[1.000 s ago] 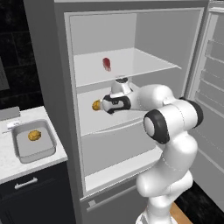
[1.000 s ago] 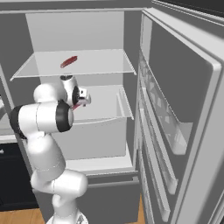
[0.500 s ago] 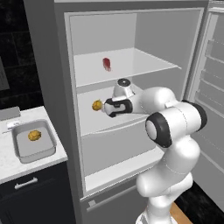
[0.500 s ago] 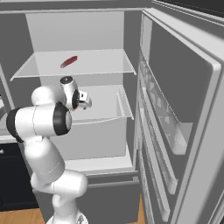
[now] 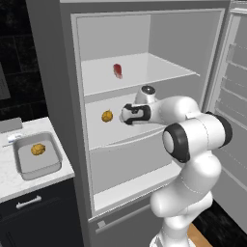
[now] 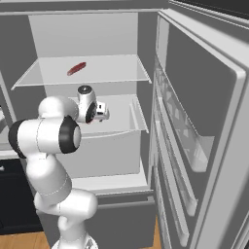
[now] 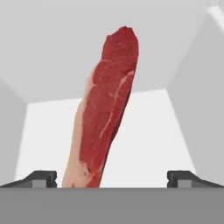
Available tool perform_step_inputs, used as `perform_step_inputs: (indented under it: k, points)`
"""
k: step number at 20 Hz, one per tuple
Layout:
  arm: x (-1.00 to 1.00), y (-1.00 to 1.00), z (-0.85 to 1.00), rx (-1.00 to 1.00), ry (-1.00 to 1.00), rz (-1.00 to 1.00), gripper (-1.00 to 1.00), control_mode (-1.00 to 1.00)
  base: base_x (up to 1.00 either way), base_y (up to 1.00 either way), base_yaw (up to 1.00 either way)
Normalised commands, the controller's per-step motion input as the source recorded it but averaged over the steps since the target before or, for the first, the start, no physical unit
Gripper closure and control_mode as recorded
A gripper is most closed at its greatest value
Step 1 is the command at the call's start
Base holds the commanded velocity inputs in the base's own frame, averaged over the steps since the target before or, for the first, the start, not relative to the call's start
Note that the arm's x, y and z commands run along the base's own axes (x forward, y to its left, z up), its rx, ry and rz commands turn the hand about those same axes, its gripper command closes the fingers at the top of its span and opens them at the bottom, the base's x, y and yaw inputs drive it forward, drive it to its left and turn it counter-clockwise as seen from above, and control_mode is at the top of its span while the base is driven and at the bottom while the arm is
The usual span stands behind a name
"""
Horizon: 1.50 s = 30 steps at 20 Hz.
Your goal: Place one squash and one steak in each tupperware on the nearby counter, to pack two identical lunches.
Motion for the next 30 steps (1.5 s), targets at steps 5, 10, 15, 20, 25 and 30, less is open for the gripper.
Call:
perform_step_inputs:
  k: [5,10,15,20,25,30]
  points:
    - [0.0,0.2,-0.31,0.07,-0.09,0.09,-1.0,-1.0,0.0,0.0,0.0]
    - [0.0,0.01,-0.73,0.04,-0.1,0.05,-1.0,-1.0,0.0,0.0,0.0]
    - [0.0,0.0,-0.5,0.01,-0.04,0.05,-1.0,-1.0,0.0,0.0,0.0]
    - [0.0,0.0,-0.4,0.01,0.0,0.05,-1.0,-1.0,0.0,0.0,0.0]
    - [0.0,0.0,-0.44,0.02,-0.01,0.04,-1.0,-1.0,0.0,0.0,0.0]
    - [0.03,0.09,-0.54,0.02,-0.04,0.04,-1.0,-1.0,0.0,0.0,0.0]
